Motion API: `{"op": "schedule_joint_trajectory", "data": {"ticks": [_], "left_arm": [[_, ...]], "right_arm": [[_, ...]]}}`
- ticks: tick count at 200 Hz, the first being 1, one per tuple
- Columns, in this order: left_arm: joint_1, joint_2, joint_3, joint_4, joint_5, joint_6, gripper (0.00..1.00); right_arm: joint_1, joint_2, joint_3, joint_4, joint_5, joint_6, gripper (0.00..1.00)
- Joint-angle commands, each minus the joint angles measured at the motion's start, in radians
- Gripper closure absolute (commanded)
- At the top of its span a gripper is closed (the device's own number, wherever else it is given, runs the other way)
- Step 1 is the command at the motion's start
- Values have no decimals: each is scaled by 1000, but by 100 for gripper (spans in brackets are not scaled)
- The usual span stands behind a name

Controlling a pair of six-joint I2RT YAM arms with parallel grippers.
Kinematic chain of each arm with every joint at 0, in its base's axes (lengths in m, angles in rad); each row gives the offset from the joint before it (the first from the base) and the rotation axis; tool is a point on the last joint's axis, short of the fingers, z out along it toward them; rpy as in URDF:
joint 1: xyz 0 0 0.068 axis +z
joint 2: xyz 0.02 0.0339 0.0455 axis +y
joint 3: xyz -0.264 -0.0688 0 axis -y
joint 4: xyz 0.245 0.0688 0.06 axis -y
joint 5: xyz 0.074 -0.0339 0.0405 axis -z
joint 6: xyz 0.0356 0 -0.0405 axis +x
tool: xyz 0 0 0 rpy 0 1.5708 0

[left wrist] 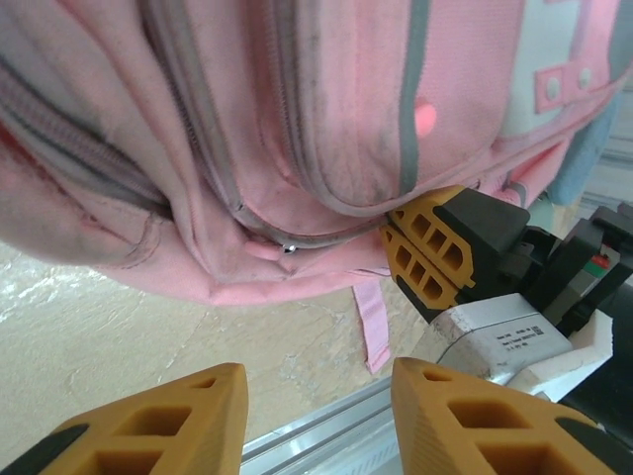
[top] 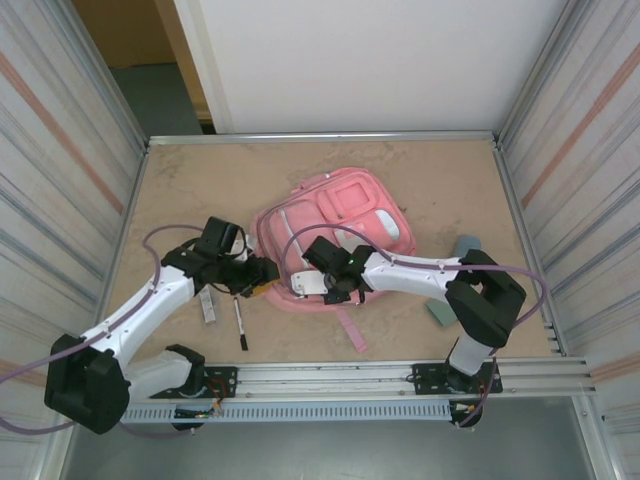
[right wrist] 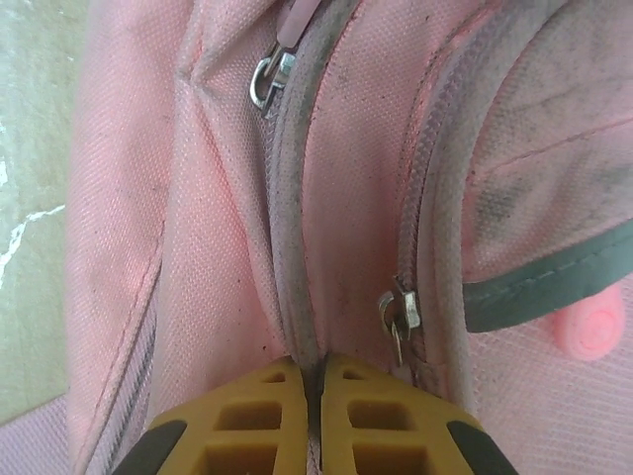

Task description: Pack books, pencil case, and school supplies into a backpack

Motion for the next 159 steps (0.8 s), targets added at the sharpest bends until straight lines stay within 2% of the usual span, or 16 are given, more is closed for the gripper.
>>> {"op": "schedule_joint_trajectory", "data": {"ticks": [1,58,103,132,159], "left_arm": [[-6,-50,46,58,-19,151,57],[-35,-33,36,284,-6,327,63],[-128,31,79,257,-76,471,68],[-141,65,80,238,-80,485,74],[-154,65,57,227,-78,502,74]], "right_arm": [[-3,-103,-8,-1,14,-30,99],[-93,-276,-31,55,-126,-13,100],[-122,-301,-65,93,-177,10,100],[-126,-280,-61,95,-188,16,100],[-131,-279,-66,113,-209,21,100]]}}
